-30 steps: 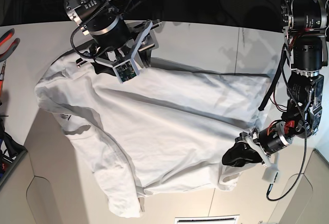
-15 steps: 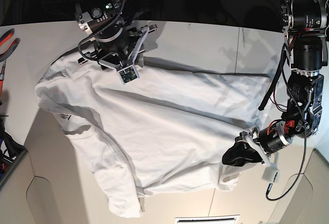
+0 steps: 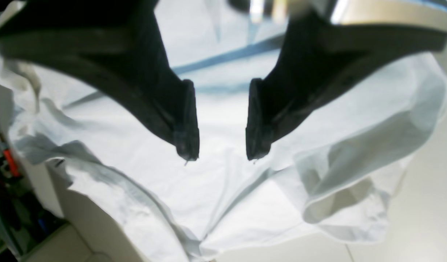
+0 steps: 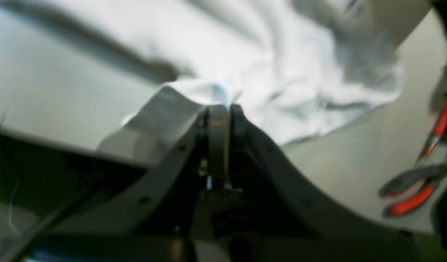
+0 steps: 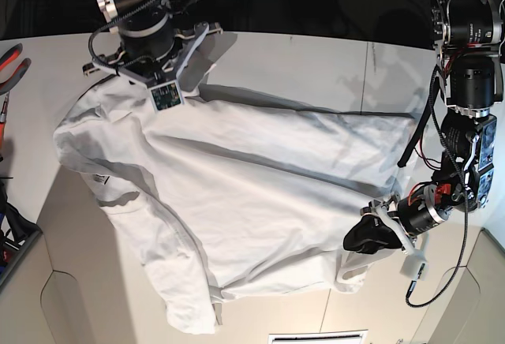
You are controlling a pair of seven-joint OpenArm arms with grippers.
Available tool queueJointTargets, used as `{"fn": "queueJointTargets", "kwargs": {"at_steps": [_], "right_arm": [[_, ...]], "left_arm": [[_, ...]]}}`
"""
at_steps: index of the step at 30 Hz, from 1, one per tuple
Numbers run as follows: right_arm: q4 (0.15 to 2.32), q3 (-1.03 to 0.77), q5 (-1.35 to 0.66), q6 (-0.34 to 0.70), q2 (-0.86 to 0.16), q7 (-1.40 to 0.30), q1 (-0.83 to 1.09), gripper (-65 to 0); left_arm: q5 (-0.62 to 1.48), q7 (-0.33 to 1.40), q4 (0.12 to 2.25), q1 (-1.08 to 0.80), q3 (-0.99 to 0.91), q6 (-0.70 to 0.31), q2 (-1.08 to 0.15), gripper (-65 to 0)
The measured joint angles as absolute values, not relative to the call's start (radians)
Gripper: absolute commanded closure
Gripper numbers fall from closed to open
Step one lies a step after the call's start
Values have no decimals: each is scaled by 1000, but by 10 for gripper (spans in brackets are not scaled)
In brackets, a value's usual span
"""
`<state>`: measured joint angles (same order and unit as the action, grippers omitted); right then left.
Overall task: Layout the t-shirt on the table in an organized manner, then fold the t-shirt properly
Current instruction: 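Grasp the shirt's collar with the right gripper and pull it outward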
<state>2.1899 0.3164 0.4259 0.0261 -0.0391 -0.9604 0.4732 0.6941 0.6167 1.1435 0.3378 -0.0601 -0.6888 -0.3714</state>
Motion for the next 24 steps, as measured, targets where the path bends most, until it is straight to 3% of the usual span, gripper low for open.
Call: {"fn": "queueJointTargets", "kwargs": {"at_steps": [4, 13, 24], "right_arm": [[2200, 316, 491, 14, -39, -959, 545, 0], [2200, 314, 666, -141, -38, -993, 624, 0], [2200, 114, 638, -184, -38, -1058, 654, 0]], "left_arm": [[696, 604, 1143, 338, -60, -689, -374, -254], [696, 605, 1143, 338, -60, -689, -374, -254], [698, 605, 1143, 338, -60, -689, -384, -254]]}}
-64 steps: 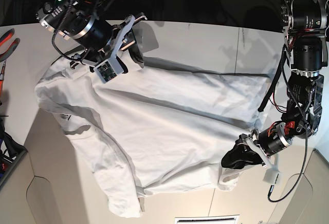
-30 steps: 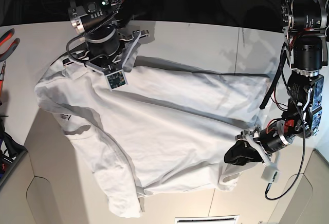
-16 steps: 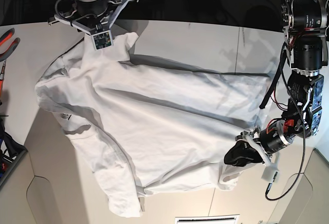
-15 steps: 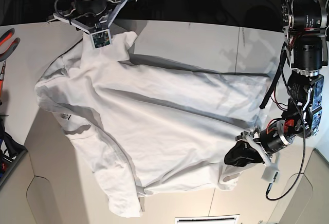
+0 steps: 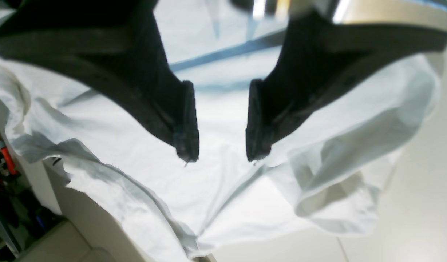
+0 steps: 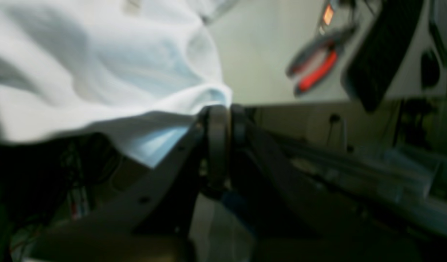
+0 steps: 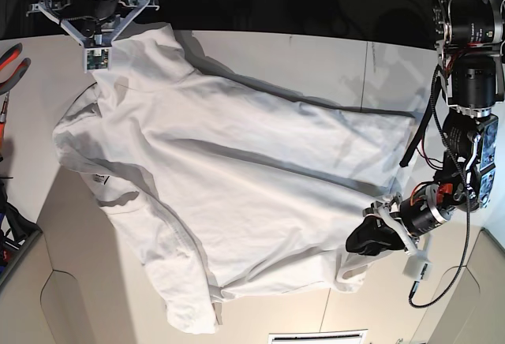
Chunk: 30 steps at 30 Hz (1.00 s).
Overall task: Layout the t-shirt on the table in an organized manner, then fold the t-shirt properly
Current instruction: 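Grasp the shirt's collar with the right gripper and pull it outward, then lower the right gripper onto the shirt's side and grasp the fabric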
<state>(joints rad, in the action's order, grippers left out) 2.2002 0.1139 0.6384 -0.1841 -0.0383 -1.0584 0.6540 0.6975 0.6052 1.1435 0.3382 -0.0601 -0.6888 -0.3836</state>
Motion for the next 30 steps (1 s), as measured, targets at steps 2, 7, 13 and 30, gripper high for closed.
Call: {"fn": "queueJointTargets", "kwargs": {"at_steps": [2, 7, 13, 30], "right_arm": [[2200, 72, 627, -184, -38, -1061, 685, -165], [2200, -13, 595, -159, -38, -1065, 742, -238], [2200, -26, 527, -114, -38, -996, 739, -238], [2058, -38, 171, 27, -36, -771, 339, 0]], "left_arm": [[699, 605, 1143, 338, -60, -689, -389, -254], [700, 605, 1143, 338, -60, -689, -388, -254], [700, 605, 1143, 338, -60, -689, -385, -254], [893, 830, 1143, 301, 65, -689, -347, 0]]}}
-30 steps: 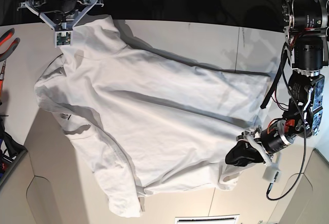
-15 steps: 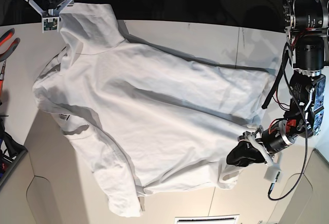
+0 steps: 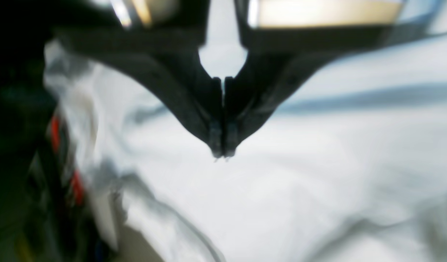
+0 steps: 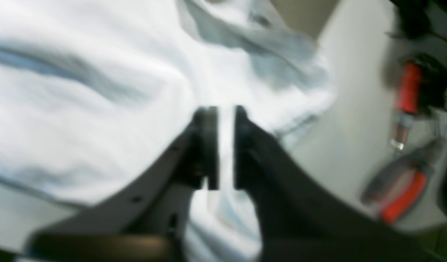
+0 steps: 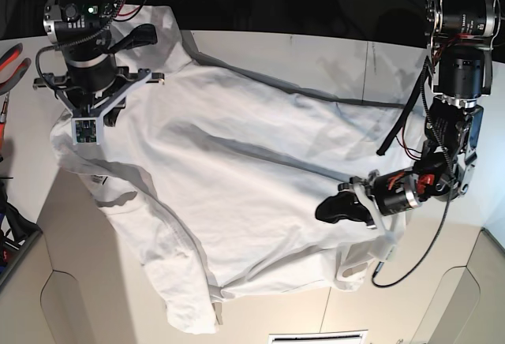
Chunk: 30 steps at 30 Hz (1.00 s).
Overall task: Layout the t-shirt on the table in an organized manner, then fold the t-shirt properly
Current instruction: 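Lower the right gripper onto the shirt's side and grasp the fabric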
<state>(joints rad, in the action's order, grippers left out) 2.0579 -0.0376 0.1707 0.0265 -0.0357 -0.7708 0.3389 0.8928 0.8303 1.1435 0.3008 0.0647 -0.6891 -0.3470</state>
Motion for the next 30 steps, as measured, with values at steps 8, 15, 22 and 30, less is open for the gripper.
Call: {"fn": "queueJointTargets", "kwargs": {"at_steps": [8, 15, 22, 30], "right_arm": [[1629, -32, 46, 151, -33, -703, 14, 0], [1178, 72, 43, 173, -35, -657, -337, 0], [819, 152, 43, 173, -30, -535, -551, 0], [646, 153, 106, 178, -57, -397, -601, 0]], "left_arm": [[757, 775, 1143, 301, 150, -689, -352, 0], [558, 728, 1140, 273, 151, -634, -349, 0], [459, 593, 987, 249, 148, -559, -352, 0], [489, 548, 922, 252, 147, -574, -367, 0]]}}
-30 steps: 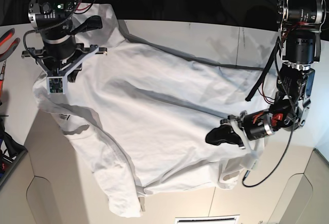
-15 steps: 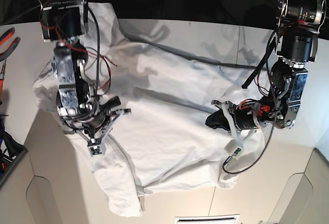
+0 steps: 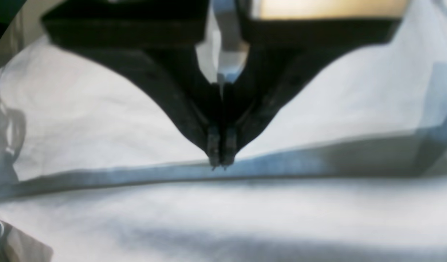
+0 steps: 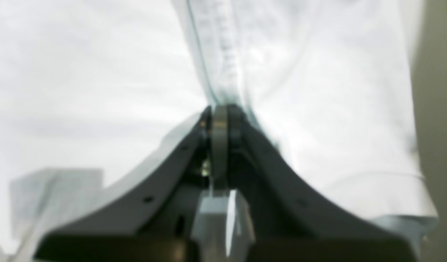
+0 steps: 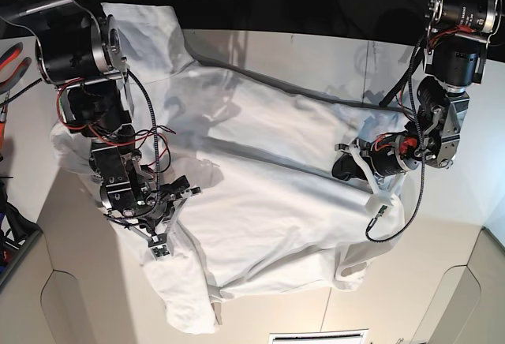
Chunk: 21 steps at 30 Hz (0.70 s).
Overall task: Layout the t-shirt on the table in an organized manner, then fold the t-shirt properly
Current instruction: 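Lower the right gripper onto the shirt's side and grasp the fabric, then pull the shirt's side outward with the right gripper to smooth it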
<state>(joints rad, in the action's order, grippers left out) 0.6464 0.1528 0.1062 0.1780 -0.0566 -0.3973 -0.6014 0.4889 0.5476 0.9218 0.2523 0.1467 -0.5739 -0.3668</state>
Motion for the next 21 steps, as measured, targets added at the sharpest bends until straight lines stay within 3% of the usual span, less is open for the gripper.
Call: {"fn": "queueJointTargets", "kwargs": {"at_steps": [14, 21], "right_arm": [[615, 153, 137, 104, -304, -299, -640, 0], [615, 153, 133, -104, -355, -284, -709, 0]], "left_arm": [[491, 474, 925, 193, 144, -581, -463, 0], [495, 446, 928, 166, 142, -581, -466, 0]]}}
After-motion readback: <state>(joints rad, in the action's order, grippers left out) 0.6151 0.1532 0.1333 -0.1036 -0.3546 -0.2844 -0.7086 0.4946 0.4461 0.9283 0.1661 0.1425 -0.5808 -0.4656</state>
